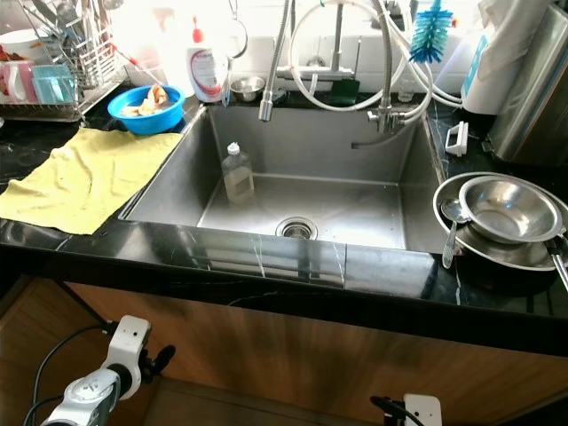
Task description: Kitchen organization
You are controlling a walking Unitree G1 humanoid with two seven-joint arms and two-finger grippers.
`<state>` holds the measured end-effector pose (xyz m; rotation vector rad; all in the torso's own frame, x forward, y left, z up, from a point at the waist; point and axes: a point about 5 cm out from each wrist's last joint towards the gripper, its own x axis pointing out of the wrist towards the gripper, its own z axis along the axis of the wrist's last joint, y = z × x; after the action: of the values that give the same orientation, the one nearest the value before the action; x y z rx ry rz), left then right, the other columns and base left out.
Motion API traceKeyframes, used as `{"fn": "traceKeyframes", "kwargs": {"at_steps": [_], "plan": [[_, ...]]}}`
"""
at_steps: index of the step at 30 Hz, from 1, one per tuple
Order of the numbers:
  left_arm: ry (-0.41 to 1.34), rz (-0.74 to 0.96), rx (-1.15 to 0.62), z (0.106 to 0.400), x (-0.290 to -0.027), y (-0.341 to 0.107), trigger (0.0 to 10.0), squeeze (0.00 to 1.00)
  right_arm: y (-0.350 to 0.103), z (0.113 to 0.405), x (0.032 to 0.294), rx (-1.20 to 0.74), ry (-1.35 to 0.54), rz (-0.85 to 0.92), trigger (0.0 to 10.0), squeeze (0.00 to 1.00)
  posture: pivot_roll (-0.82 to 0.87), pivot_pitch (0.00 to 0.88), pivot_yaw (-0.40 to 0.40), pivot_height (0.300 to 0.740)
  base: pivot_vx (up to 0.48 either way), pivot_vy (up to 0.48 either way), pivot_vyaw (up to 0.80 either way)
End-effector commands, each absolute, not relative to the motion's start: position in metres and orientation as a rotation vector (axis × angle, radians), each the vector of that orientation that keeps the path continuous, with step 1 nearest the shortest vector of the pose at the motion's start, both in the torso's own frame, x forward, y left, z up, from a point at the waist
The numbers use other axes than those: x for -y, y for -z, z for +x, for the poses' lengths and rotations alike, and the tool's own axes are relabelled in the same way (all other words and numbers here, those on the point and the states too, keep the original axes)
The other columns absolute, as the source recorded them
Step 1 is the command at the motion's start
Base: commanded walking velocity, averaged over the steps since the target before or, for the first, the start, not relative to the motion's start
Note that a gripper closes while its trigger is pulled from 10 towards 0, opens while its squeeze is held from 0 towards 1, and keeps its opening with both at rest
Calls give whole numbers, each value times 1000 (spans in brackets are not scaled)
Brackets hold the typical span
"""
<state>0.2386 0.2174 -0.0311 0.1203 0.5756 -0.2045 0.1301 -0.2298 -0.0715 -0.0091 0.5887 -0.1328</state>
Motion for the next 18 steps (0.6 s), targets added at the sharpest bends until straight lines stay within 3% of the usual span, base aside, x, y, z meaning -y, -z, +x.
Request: {"fn": "traceKeyframes", "kwargs": {"at_steps": [1, 18], "plan": [[182, 122, -533, 238, -229, 25, 10000, 0, 67, 129, 229, -538, 143, -13, 10000, 0, -137, 0, 63, 740, 0, 0, 0], [113, 152, -311, 216, -234, -2, 10000, 0, 10, 103, 222, -314, 207, -112, 10000, 0, -135, 0, 75, 740, 0, 0, 0]]}}
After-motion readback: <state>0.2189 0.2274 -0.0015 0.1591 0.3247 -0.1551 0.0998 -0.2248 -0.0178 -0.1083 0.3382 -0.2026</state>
